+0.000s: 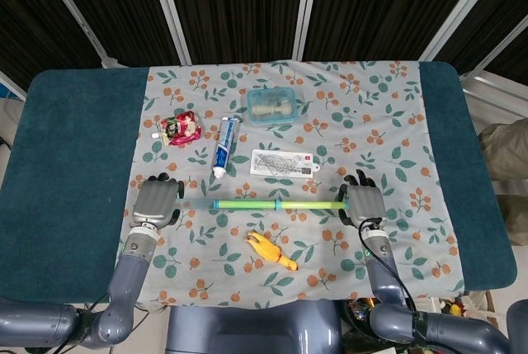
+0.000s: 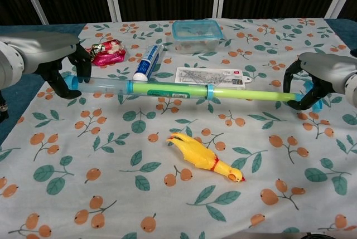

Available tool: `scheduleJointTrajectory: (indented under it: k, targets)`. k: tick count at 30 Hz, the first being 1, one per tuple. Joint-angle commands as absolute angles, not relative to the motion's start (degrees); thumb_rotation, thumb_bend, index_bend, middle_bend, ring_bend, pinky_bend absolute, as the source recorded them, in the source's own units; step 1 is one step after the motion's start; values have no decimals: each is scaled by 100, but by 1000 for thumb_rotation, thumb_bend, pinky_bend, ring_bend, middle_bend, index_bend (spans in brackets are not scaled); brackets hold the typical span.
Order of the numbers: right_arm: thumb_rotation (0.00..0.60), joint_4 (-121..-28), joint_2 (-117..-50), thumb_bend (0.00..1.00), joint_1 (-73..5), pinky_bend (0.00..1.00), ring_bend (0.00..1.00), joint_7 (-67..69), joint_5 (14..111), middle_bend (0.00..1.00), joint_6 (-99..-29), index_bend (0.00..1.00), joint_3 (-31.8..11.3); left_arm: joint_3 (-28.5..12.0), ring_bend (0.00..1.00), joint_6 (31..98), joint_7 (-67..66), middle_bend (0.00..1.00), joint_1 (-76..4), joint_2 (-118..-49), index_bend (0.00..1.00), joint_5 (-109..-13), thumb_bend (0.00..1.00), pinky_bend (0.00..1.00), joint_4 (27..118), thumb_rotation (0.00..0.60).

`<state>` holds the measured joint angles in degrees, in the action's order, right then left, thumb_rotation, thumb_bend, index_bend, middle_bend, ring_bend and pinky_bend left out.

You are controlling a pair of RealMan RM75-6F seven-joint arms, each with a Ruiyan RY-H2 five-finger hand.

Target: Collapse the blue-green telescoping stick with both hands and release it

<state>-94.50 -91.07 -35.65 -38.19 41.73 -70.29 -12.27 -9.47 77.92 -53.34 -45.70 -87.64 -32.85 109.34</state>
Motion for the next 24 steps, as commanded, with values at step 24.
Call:
scheduleJointTrajectory:
  k: [24]
  targets:
    - [600, -9741, -9381, 418, -3737, 151, 3, -4001, 4112, 183, -7149, 677, -1248, -1210, 197, 7862, -5692, 411, -5033, -9471, 513, -2916, 360, 294, 10642, 600]
